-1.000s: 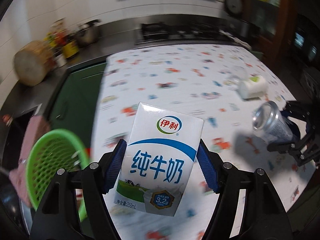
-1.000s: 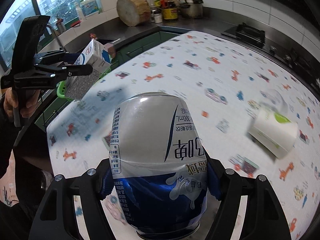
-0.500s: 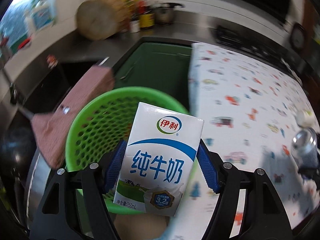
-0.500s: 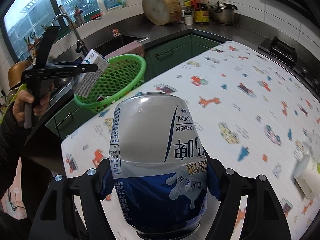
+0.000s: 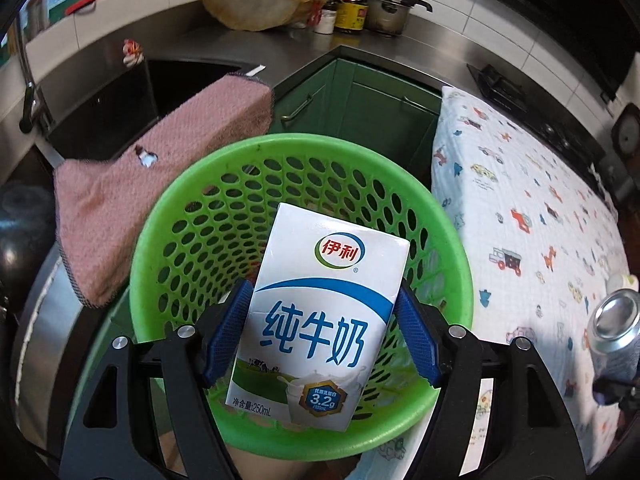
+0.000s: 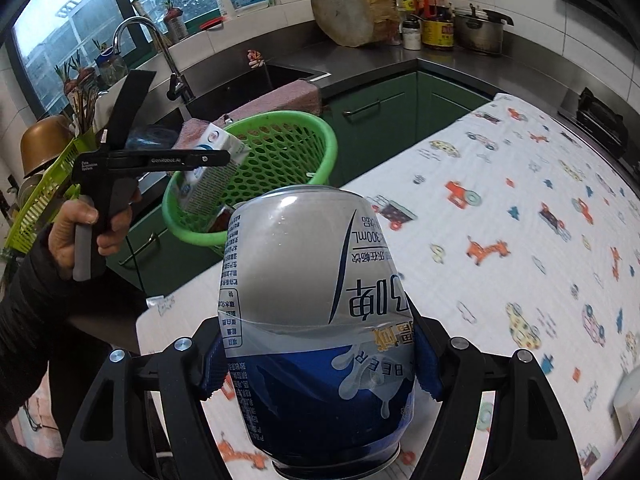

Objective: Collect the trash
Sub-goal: 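Open the left tool to drop the milk carton into the basket, then open the right tool to drop the crushed can into the basket, then move both tools back over the paper cup and clear cup on the table, then grasp the white paper cup with the right tool while the left tool grasps the clear plastic cup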

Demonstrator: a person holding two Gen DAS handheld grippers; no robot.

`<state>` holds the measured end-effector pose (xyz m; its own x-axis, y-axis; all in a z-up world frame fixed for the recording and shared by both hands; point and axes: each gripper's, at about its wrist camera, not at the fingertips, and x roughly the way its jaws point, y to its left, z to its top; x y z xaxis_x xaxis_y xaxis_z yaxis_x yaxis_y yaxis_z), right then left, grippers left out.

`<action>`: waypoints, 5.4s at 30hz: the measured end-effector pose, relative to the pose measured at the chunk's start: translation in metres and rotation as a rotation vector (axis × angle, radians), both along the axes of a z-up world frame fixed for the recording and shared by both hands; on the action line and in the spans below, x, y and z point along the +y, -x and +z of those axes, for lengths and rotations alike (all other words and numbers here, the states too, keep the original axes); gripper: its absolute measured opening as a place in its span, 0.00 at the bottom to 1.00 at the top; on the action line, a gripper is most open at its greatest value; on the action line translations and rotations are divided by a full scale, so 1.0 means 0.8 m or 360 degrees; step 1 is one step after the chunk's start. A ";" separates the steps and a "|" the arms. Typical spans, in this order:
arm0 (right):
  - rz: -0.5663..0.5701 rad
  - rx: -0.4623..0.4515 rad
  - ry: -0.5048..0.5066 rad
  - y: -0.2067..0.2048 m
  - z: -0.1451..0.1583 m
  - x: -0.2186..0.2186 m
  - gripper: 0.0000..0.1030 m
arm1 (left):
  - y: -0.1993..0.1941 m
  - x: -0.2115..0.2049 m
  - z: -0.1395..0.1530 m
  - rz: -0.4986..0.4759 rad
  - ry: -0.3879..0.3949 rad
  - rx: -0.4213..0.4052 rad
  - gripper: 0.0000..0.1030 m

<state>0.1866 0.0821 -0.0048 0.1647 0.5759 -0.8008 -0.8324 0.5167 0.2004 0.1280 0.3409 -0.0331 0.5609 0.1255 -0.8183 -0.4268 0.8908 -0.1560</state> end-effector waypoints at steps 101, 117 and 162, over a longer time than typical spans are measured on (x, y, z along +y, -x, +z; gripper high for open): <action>-0.1256 -0.0177 0.0234 -0.172 -0.051 -0.367 0.89 | -0.105 -0.342 0.048 -0.0551 0.0064 -0.0038 0.79; -0.1213 -0.0138 0.0151 -0.144 -0.033 -0.426 0.74 | -0.155 -0.450 0.069 -0.0712 0.0023 -0.0060 0.85; -0.1046 -0.0103 0.0085 -0.089 -0.028 -0.500 0.75 | -0.318 -0.675 -0.013 -0.1118 0.0272 0.0035 0.58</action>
